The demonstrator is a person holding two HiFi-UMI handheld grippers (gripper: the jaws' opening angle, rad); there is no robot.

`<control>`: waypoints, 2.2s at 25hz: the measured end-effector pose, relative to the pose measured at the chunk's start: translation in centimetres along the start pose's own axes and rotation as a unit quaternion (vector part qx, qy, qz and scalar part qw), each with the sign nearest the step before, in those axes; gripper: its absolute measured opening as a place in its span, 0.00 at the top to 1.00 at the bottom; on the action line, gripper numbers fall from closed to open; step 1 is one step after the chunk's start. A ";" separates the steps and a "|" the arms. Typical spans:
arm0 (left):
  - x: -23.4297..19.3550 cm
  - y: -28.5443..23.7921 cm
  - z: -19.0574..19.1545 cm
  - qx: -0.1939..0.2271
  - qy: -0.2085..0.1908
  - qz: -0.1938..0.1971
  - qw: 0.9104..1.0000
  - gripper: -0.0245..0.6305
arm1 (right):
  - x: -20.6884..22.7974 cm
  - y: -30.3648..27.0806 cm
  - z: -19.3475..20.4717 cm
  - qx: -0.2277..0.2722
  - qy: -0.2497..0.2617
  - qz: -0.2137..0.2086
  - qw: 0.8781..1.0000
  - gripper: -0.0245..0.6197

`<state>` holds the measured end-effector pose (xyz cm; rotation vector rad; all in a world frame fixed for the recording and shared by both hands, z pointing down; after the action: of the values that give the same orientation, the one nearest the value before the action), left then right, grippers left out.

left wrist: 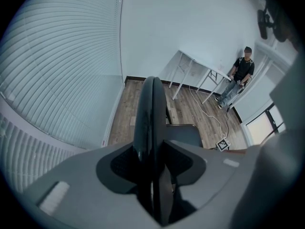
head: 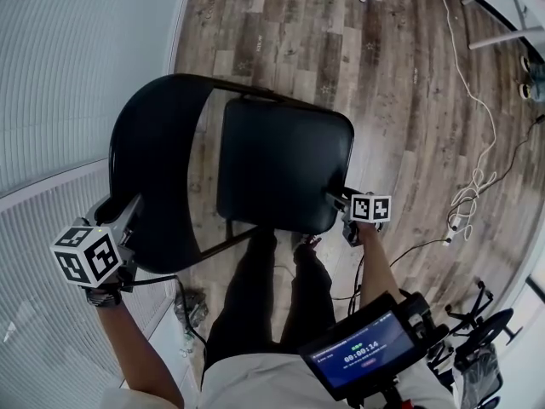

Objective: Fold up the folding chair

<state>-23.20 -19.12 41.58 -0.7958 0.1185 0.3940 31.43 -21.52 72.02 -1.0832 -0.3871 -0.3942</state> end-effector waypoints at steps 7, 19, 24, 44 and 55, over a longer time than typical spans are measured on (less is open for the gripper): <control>-0.2 0.0 0.0 0.002 0.001 0.002 1.000 0.73 | 0.2 -0.3 0.1 0.006 0.005 0.009 1.000 0.45; -0.5 -0.1 0.4 -0.001 -0.002 0.019 1.000 0.73 | 1.0 -0.5 0.1 0.027 -0.014 -0.010 0.999 0.45; -0.5 0.0 0.5 0.003 0.002 0.016 1.000 0.73 | 1.2 -0.8 -0.4 0.032 -0.009 -0.010 0.999 0.42; -0.3 0.6 0.3 0.014 0.005 0.011 1.000 0.73 | 2.3 -4.0 0.0 0.007 -0.021 -0.133 0.991 0.35; 0.1 0.6 0.3 0.029 0.016 0.021 0.999 0.74 | 2.7 -3.8 0.2 0.006 -0.023 -0.148 0.989 0.38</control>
<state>-23.36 -18.43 41.35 -0.7429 0.1759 0.4157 31.88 -23.26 76.28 -1.0269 -0.5932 -0.6294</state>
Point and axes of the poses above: the fingertips, and each gripper's own axes: y backward along the fingers, x to its right, z out of its underside, the point moved 10 cm from there along y, backward along the fingers, and after that the axes turned 4 degrees about z, right-handed, at the moved point
